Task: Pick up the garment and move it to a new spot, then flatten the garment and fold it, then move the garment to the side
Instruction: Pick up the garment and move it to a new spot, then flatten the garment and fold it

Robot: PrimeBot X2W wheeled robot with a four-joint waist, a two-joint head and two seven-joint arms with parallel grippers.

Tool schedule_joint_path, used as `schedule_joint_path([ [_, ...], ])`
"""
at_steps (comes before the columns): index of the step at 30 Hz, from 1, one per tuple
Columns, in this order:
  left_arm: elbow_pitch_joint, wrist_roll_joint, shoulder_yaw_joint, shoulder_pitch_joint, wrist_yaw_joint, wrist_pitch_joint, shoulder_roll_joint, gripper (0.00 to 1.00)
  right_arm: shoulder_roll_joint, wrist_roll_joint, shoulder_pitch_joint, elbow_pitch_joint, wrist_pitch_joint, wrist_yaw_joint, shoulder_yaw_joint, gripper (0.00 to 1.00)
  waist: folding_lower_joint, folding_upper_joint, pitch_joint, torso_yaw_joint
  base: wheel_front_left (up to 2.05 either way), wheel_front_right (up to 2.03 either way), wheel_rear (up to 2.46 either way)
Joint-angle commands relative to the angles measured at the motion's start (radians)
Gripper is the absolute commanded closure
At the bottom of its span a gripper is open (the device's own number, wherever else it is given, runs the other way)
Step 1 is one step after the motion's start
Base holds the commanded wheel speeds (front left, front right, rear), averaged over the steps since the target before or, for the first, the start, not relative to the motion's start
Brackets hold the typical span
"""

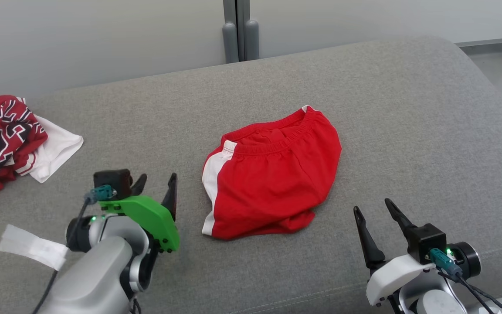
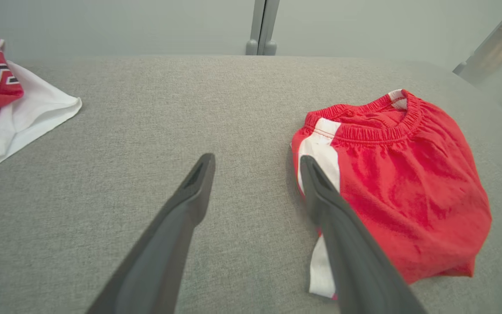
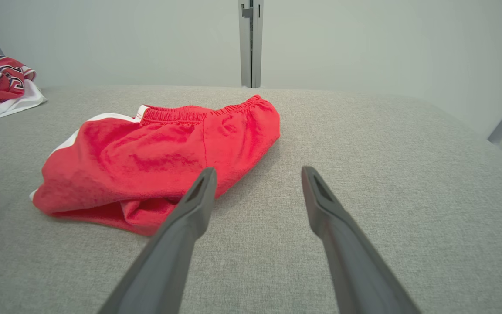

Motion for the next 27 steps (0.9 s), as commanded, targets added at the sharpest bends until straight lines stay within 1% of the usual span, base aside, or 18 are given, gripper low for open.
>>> schedule_joint_path([
  [1, 0.016, 0.006, -0.008, 0.022, 0.004, -0.009, -0.020, 0.00, -0.003, 0.004, 0.001, -0.004, 0.001, 0.000, 0.003, 0.00, 0.0001, 0.0000, 0.003, -0.006, 0.00, 0.00, 0.00],
  [5, 0.069, -0.010, -0.018, 0.042, -0.005, -0.021, -0.078, 0.00, -0.003, 0.008, -0.010, -0.003, -0.001, 0.000, 0.008, 0.00, 0.0001, 0.0000, 0.011, -0.021, 0.00, 0.00, 0.00],
  [10, 0.153, -0.026, -0.012, 0.039, -0.023, -0.042, -0.128, 0.00, -0.003, 0.011, -0.019, -0.002, -0.007, 0.000, 0.010, 0.00, 0.0001, 0.0000, 0.029, -0.043, 0.00, 0.00, 0.00],
  [16, 0.228, -0.061, 0.014, -0.012, -0.073, -0.063, -0.193, 0.00, -0.003, 0.013, -0.033, 0.005, -0.013, 0.000, 0.015, 0.00, 0.0001, 0.0000, 0.052, -0.074, 0.00, 0.00, 0.00],
  [17, 0.256, -0.071, 0.018, -0.029, -0.086, -0.057, -0.209, 0.00, -0.003, 0.015, -0.041, 0.006, -0.015, 0.000, 0.017, 0.00, 0.0001, 0.0000, 0.059, -0.087, 0.00, 0.00, 0.00],
  [20, 0.293, -0.074, 0.024, -0.046, -0.091, -0.048, -0.222, 0.00, -0.002, 0.014, -0.047, 0.008, -0.016, 0.000, 0.021, 0.00, 0.0001, 0.0000, 0.067, -0.103, 0.00, 0.00, 0.00],
  [25, 0.398, -0.082, 0.029, -0.084, -0.076, -0.022, -0.238, 0.00, -0.002, 0.018, -0.061, 0.014, -0.023, 0.000, 0.020, 0.00, 0.0001, 0.0000, 0.084, -0.141, 0.00, 0.00, 0.00],
  [27, 0.430, -0.091, 0.030, -0.090, -0.089, -0.008, -0.248, 0.00, -0.003, 0.018, -0.061, 0.017, -0.024, 0.000, 0.016, 0.00, 0.0001, 0.0000, 0.090, -0.151, 0.00, 0.00, 0.00],
])
